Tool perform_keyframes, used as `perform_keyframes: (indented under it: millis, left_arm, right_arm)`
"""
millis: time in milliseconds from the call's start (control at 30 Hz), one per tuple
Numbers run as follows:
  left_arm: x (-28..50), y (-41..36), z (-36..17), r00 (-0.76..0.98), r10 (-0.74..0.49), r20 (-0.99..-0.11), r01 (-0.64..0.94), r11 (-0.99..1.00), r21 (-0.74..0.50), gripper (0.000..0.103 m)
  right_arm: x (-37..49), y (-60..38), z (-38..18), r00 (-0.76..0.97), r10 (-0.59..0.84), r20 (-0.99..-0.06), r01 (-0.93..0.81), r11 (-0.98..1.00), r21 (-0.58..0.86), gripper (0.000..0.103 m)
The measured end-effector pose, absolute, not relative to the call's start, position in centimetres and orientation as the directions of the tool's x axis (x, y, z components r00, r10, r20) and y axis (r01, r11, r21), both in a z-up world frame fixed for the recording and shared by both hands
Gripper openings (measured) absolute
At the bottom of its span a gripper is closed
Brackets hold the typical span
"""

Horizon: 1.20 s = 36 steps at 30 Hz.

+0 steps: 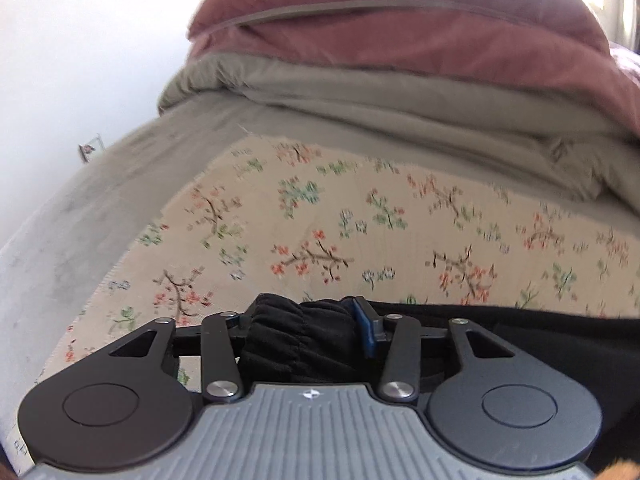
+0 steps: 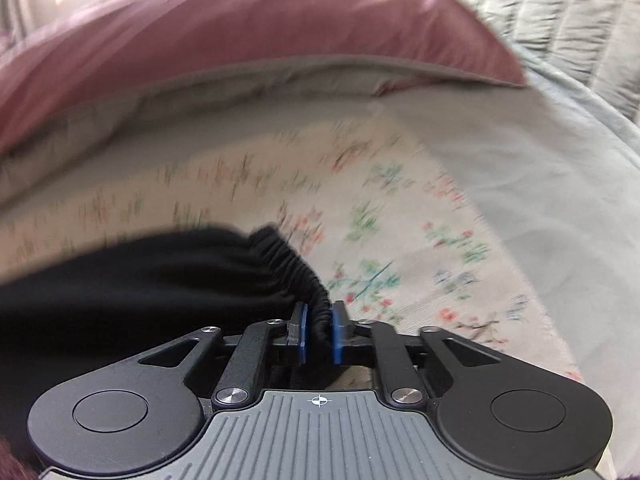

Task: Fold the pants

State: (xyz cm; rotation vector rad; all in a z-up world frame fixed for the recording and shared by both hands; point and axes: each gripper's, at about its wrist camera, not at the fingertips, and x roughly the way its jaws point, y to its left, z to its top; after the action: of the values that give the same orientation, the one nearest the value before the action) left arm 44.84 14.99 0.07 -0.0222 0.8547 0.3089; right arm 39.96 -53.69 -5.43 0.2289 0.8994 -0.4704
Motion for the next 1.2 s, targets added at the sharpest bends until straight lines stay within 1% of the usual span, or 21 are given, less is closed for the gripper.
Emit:
perform_keyframes:
  millis: [67,100,133,267,367,400,433,467,500,533,567,600,633,700,767,833,900,1000,1067,1133,1200]
  left_arm:
    - [45.4,15.5,-0.5,0.586,0.227,-0.778,-0.248,0.964,0.095,0.061]
    - [45.6,15.9,-0.7,0.573,0.205,-0.793,-0.234,0.969,0.081,0.067]
    - [45.8,16.1,-0.8,0.567,0.186,-0.802,-0.226,0.972,0.066,0.072]
    - [46.2,17.0,-0.2,0.607,0.120,-0.786,-0.200,0.980,-0.004,0.088]
    - [47.2,16.1,-1.3,0.568,0.171,-0.805,-0.176,0.981,0.084,0.090]
    - [47.3,15.9,-1.6,0.565,0.176,-0.806,-0.169,0.981,0.095,0.090]
    - [47.2,15.7,-2.0,0.569,0.169,-0.805,-0.165,0.982,0.090,0.084]
    - [47.1,15.6,-2.3,0.575,0.156,-0.804,-0.164,0.984,0.074,0.080]
    - [47.1,15.7,-2.4,0.585,0.142,-0.799,-0.161,0.985,0.057,0.065]
    - [47.0,15.7,-2.4,0.594,0.127,-0.795,-0.150,0.988,0.045,0.053]
    - [47.0,15.6,-2.3,0.600,0.127,-0.789,-0.146,0.988,0.048,0.051]
    - [47.1,15.6,-2.1,0.607,0.138,-0.783,-0.149,0.987,0.058,0.031]
    - [47.1,15.6,-1.7,0.609,0.166,-0.776,-0.177,0.982,0.071,0.020]
    - [46.8,16.0,-0.6,0.614,0.202,-0.763,-0.232,0.970,0.071,0.019]
    - [45.6,16.4,0.7,0.650,0.166,-0.741,-0.214,0.976,0.031,0.018]
    - [44.1,16.7,2.0,0.677,0.162,-0.718,-0.198,0.980,0.035,0.018]
    - [42.6,17.8,3.2,0.701,0.143,-0.699,-0.228,0.973,-0.029,0.017]
    - [40.3,19.4,5.9,0.776,0.108,-0.622,-0.229,0.966,-0.118,0.017]
    - [37.7,20.1,8.1,0.863,0.045,-0.503,-0.157,0.970,-0.183,0.017]
    - [33.4,21.3,9.4,0.934,-0.073,-0.350,-0.025,0.963,-0.268,0.017]
    - [29.4,22.6,9.1,0.939,-0.190,-0.287,0.103,0.951,-0.292,0.020]
  right_arm:
    - [40.5,-54.3,-5.2,0.546,-0.295,-0.784,0.506,0.862,0.028,0.042]
    - [40.6,-54.9,-5.0,0.551,-0.295,-0.780,0.527,0.848,0.052,0.057]
    - [40.9,-55.4,-4.8,0.561,-0.289,-0.776,0.541,0.837,0.079,0.064]
    - [42.5,-55.8,-3.9,0.592,-0.258,-0.763,0.527,0.841,0.125,0.063]
    - [44.8,-54.7,-4.7,0.575,-0.245,-0.781,0.495,0.864,0.093,0.062]
    - [45.6,-54.6,-5.4,0.553,-0.246,-0.796,0.492,0.867,0.074,0.058]
    - [46.3,-54.0,-6.1,0.538,-0.249,-0.806,0.483,0.874,0.052,0.044]
    - [46.6,-53.6,-6.7,0.542,-0.250,-0.802,0.467,0.883,0.041,0.036]
    - [46.8,-52.9,-6.8,0.550,-0.276,-0.789,0.461,0.887,0.011,0.034]
    - [47.1,-52.2,-6.8,0.550,-0.295,-0.781,0.450,0.893,-0.020,0.028]
    - [47.4,-51.6,-6.7,0.550,-0.311,-0.775,0.440,0.897,-0.048,0.026]
    - [47.5,-51.2,-6.4,0.551,-0.326,-0.768,0.435,0.898,-0.068,0.024]
    - [47.4,-50.9,-5.8,0.565,-0.339,-0.753,0.440,0.895,-0.073,0.022]
    - [46.6,-50.9,-3.6,0.612,-0.347,-0.711,0.462,0.886,-0.036,0.020]
    - [45.6,-51.0,-0.8,0.660,-0.350,-0.664,0.467,0.884,-0.002,0.019]
    - [44.1,-50.9,2.3,0.704,-0.337,-0.625,0.452,0.892,0.028,0.019]
    - [42.9,-51.0,4.4,0.725,-0.327,-0.606,0.443,0.895,0.046,0.019]
    - [39.8,-51.1,7.5,0.770,-0.305,-0.561,0.425,0.900,0.093,0.019]
    - [37.1,-51.3,9.1,0.805,-0.297,-0.514,0.415,0.901,0.129,0.019]
    - [32.9,-51.5,9.7,0.861,-0.253,-0.442,0.378,0.899,0.222,0.019]
    - [27.9,-51.5,9.0,0.895,-0.208,-0.395,0.330,0.905,0.269,0.019]
